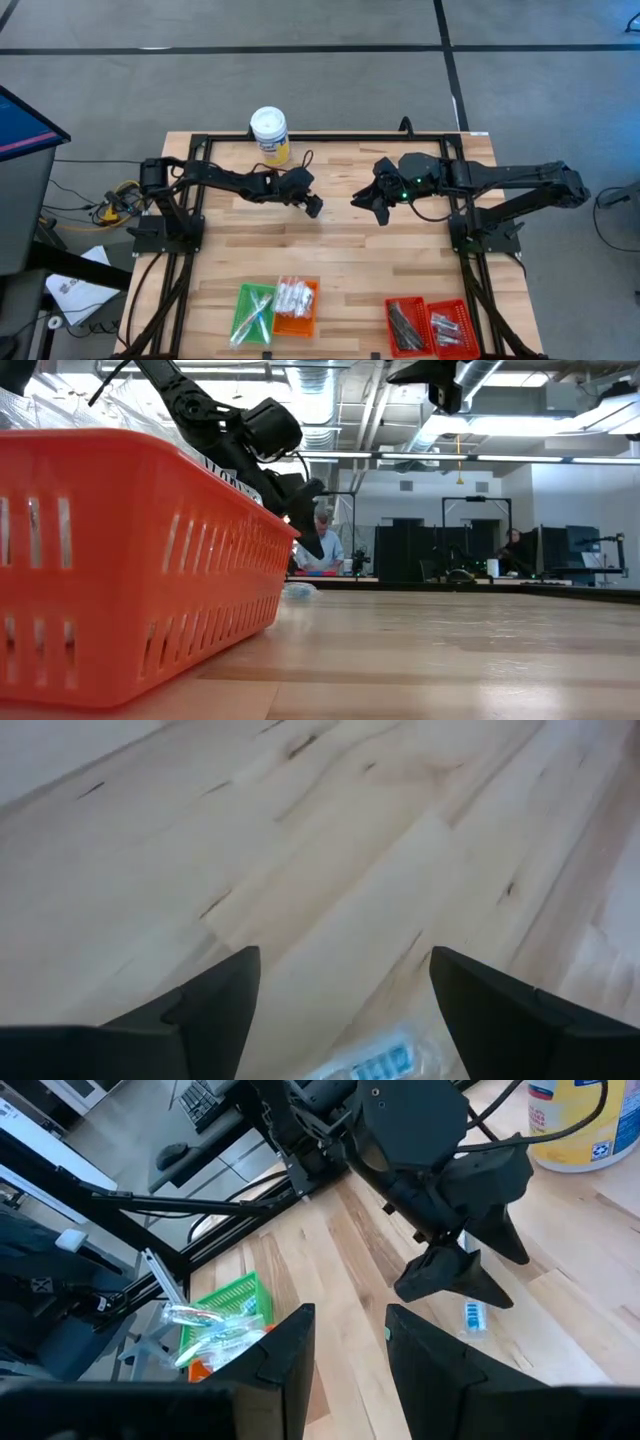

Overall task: Pick & Place Travel size toiletries
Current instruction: Put the blue toothbrush into the green basket

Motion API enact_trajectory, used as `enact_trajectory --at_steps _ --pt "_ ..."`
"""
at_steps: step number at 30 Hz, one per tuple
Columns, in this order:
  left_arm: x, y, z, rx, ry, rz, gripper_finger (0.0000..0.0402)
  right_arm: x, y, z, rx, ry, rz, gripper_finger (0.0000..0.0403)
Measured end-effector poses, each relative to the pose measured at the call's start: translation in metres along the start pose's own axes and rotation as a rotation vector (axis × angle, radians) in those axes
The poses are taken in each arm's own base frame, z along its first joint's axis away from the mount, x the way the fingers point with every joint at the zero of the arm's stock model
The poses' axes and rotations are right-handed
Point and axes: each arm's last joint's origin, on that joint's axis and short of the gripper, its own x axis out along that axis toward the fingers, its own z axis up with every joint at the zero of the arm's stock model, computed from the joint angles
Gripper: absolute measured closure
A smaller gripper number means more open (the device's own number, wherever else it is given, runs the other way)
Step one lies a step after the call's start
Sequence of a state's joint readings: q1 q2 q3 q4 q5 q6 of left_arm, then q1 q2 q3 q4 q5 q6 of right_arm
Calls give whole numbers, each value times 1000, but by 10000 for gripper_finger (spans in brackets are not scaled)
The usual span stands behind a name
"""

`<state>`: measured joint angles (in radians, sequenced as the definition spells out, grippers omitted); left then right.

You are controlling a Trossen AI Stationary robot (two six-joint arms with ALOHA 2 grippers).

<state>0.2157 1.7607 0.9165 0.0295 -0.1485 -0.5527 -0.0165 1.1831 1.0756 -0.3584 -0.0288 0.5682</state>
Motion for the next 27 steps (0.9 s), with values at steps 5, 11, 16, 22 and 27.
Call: enact_trajectory --at_steps 5,11,16,22,27 --pt "0 -2 -2 297 31 -56 114 0 0 0 0 0 0 285" --pt "-3 -13 -9 566 72 -223 114 0 0 0 0 0 0 285" --pt "-5 -15 -8 535 63 -229 114 0 0 0 0 3 -2 285" --pt "-6 -23 -8 297 52 -258 114 0 -5 3 5 -9 -20 285" --pt "-7 -29 0 203 -19 -298 114 0 -11 7 4 -25 -39 285"
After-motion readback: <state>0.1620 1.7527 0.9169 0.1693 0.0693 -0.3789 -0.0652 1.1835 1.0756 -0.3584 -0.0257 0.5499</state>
